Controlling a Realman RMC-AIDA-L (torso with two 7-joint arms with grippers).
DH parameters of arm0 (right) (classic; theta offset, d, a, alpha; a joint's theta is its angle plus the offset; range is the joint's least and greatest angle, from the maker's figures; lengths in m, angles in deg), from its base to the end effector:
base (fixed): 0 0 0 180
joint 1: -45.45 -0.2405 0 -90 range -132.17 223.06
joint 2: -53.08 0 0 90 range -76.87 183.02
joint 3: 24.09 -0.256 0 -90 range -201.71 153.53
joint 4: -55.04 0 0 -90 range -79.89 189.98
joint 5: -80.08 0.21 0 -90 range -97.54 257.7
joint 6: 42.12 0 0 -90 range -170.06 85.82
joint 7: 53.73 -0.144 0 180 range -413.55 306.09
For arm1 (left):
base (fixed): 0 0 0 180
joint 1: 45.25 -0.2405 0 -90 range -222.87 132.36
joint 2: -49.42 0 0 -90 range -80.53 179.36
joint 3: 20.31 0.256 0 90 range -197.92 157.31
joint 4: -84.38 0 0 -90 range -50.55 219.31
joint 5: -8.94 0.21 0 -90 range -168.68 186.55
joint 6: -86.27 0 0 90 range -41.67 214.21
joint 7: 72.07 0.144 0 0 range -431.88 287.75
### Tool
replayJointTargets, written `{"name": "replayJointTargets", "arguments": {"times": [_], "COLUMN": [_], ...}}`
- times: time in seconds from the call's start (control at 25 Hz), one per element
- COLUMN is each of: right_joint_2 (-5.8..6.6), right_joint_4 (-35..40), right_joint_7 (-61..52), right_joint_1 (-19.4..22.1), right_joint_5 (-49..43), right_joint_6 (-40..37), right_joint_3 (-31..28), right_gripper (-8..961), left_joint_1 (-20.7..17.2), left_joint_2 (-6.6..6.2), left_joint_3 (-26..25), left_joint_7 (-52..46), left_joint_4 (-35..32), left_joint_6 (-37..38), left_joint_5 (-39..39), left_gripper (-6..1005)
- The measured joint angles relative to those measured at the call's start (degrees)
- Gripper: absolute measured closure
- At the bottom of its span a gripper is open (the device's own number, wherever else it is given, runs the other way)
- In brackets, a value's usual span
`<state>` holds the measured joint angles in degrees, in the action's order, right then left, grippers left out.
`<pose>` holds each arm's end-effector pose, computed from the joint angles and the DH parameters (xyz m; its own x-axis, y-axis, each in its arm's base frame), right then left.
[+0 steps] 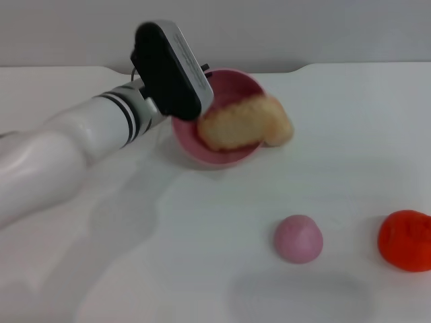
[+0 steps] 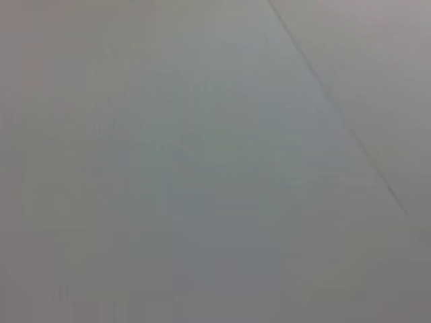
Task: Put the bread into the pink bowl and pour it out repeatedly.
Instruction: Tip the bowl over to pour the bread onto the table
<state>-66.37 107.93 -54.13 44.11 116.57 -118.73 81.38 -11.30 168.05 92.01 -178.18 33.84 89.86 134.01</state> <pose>0.2712 0.2812 0.0957 0.4680 0.6147 -0.6349 -0.8471 0.1074 -0.5205 -0.1717 0.4131 -0.0877 0.9841 -0.1265 -0.1245 -0.1757 -0.5953 -0.7841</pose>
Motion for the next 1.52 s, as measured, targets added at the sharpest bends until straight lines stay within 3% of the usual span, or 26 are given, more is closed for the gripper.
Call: {"name": "replayJointTargets", "arguments": {"times": [0.4, 1.12, 1.32, 1.52], "right_joint_2": [0.0, 0.33, 0.54, 0.86], "right_joint_4": [0.36, -2.32, -2.54, -2.64], "right_joint_7": [-0.74, -1.48, -1.5, -1.51], "right_joint_1": [-0.83, -3.87, -4.54, -6.21], "right_joint_5": [0.29, 0.68, 0.69, 0.6], "right_joint_6": [-0.12, -0.06, 1.66, 8.5], "right_joint_3": [1.69, 3.01, 3.09, 2.31], "right_gripper": [319, 319, 319, 319], "left_joint_1": [-1.36, -0.22, 0.3, 2.34], "left_joint_2": [0.35, 0.35, 0.35, 0.07], "left_joint_3": [5.71, 8.35, 7.53, -0.47], "left_joint_7": [8.69, 4.74, 1.12, -0.3], "left_joint_4": [0.11, -0.16, -0.26, -1.37], "left_joint_6": [-12.42, -26.0, -24.56, -10.45], "left_joint_5": [0.0, -0.61, -3.14, -12.49], "left_gripper": [956, 956, 956, 956]}}
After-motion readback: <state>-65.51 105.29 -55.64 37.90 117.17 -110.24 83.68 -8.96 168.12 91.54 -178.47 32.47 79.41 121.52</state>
